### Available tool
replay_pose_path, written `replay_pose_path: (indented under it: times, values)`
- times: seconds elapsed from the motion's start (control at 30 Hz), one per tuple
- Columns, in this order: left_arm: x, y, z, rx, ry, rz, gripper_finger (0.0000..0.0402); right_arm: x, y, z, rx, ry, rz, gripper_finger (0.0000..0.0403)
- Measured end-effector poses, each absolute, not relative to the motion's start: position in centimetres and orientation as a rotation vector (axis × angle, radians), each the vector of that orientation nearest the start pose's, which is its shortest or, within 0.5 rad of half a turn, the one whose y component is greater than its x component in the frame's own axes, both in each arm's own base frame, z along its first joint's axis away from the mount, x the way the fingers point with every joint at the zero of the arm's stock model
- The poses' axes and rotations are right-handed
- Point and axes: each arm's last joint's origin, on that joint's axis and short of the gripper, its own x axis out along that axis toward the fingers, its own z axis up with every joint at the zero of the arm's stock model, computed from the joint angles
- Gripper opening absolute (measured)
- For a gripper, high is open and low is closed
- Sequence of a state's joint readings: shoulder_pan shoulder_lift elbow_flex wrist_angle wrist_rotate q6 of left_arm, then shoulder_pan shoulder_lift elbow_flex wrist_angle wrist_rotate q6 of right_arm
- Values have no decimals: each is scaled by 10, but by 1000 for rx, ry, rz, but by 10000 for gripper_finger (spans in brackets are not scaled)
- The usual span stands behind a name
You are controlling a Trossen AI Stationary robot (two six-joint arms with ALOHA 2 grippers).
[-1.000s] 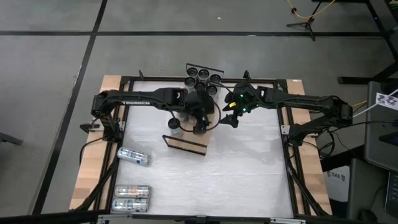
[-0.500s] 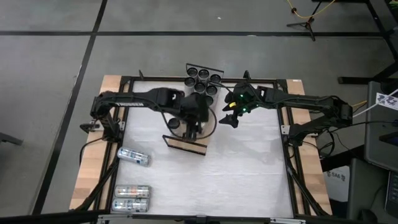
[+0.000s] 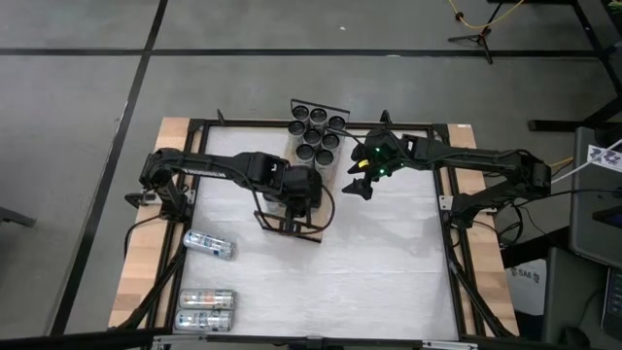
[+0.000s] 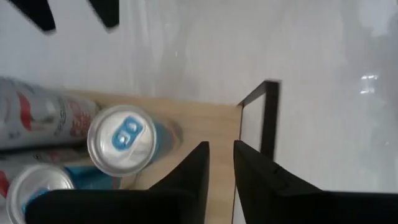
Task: Place canned beverage on shelf
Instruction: Put the bottom right silver soda can on the shelf aligned with the other silver soda can
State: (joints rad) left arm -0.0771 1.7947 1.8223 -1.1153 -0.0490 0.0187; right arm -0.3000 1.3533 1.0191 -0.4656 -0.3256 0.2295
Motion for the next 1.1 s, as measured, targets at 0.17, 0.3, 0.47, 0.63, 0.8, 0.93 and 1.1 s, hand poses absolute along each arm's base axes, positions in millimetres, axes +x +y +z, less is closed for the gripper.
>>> replay_pose_path:
  times: [0.17, 0.3, 0.47, 0.63, 0.8, 0.93, 1.1]
  values:
    - [365, -20, 322, 69, 1150, -11, 48, 271, -74, 269, 464, 764, -64, 388]
    - [366, -16, 306, 63, 1165, -1, 39, 271, -74, 269, 464, 764, -63, 388]
    - [369, -12, 292, 48, 1150, -4, 33, 271, -74, 269, 464, 764, -63, 388]
    - [371, -5, 286, 41, 1134, 16, 33, 271, -74, 269, 464, 764, -63, 388]
    - [374, 2, 284, 29, 1103, 33, 31, 271, -74, 269, 464, 764, -63, 388]
    - [376, 9, 284, 18, 1085, 53, 29, 271, -74, 269, 464, 764, -63, 388]
    - [377, 17, 285, 5, 1069, 74, 29, 271, -74, 269, 464, 764, -63, 388]
